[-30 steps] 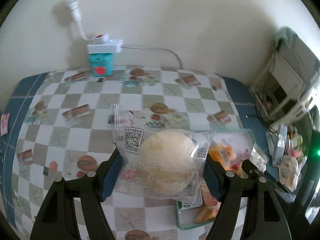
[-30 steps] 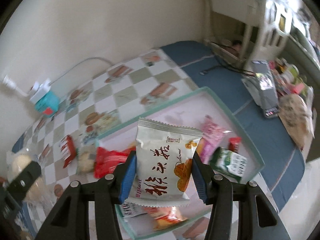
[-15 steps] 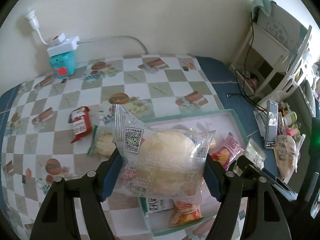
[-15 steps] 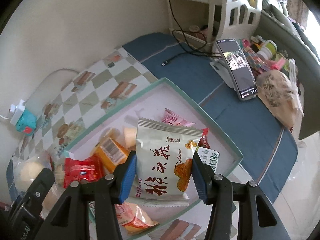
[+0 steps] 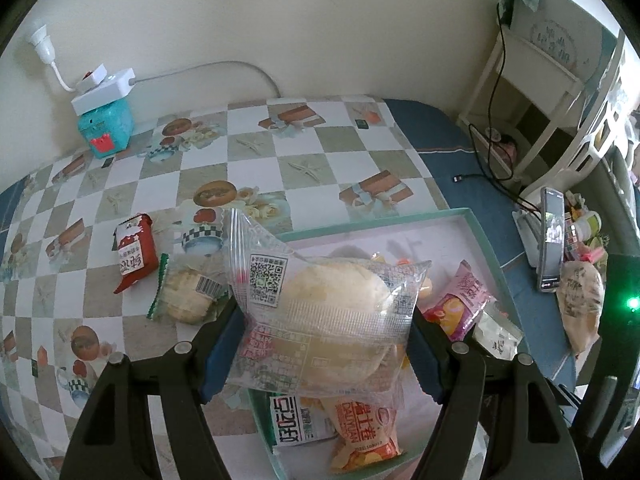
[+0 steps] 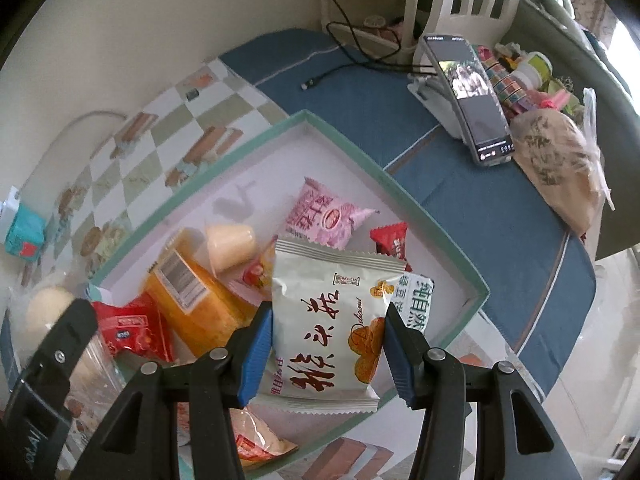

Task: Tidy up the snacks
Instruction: 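Open both tools to release the bun and packet into the tray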

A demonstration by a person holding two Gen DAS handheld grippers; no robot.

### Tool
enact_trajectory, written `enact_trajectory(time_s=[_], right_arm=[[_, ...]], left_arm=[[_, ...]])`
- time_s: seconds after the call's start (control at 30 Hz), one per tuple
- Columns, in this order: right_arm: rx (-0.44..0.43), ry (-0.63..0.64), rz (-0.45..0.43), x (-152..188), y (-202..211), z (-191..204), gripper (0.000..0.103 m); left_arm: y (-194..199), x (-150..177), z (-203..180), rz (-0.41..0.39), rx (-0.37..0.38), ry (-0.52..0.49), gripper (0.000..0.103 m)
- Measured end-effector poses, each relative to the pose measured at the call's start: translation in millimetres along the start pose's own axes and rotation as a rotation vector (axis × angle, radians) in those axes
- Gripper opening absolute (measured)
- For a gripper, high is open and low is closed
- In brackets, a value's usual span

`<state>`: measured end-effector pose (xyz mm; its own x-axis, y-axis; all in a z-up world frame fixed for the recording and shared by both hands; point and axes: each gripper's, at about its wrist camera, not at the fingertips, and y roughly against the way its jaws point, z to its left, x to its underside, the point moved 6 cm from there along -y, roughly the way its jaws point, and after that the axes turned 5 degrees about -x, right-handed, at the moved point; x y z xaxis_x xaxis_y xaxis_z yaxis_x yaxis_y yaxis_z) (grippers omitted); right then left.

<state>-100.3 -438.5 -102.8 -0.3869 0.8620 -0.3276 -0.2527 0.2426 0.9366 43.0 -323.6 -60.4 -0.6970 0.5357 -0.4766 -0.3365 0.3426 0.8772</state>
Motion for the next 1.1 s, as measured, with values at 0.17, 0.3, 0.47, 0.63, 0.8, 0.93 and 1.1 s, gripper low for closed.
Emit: enact_trajectory(time_s=[0.17, 0.3, 0.47, 0.63, 0.8, 0.93, 1.1], right_arm=[[0.003, 0.009, 0.005, -0.2, -0.3, 0.8, 0.056], [0.001, 0.011, 0.016, 0.0, -2.9, 1.4, 0.056], [0.003, 0.011, 0.021, 0.7, -4.5, 1.7, 0.056], [-0.006, 0.004, 0.031, 1.8, -7.2, 2.3, 0.058], [0.001, 0.004, 0.029, 1.4, -6.9, 1.2, 0.062], [0.001, 0.007, 0.029, 1.3, -7.1, 1.9, 0.069], [0.007, 0.025, 0.022, 1.1, -5.9, 4.7, 0.072]], left_arm=[[-2.1, 0.3, -1.5, -0.001, -0.003, -0.006, 0.076], [-3.0, 0.6, -2.2, 0.001, -0.003, -0.007, 0.076], [-3.8, 1.0, -2.8, 0.004, -0.001, -0.004, 0.077], [-5.7, 1.9, -3.3, 0.019, 0.005, 0.001, 0.078], [-6.2, 2.8, -3.6, 0.028, 0.005, 0.001, 0.082], [-0.7, 1.0, -2.7, 0.013, 0.01, 0.003, 0.084], [5.5, -2.5, 2.5, -0.001, 0.005, 0.013, 0.086]])
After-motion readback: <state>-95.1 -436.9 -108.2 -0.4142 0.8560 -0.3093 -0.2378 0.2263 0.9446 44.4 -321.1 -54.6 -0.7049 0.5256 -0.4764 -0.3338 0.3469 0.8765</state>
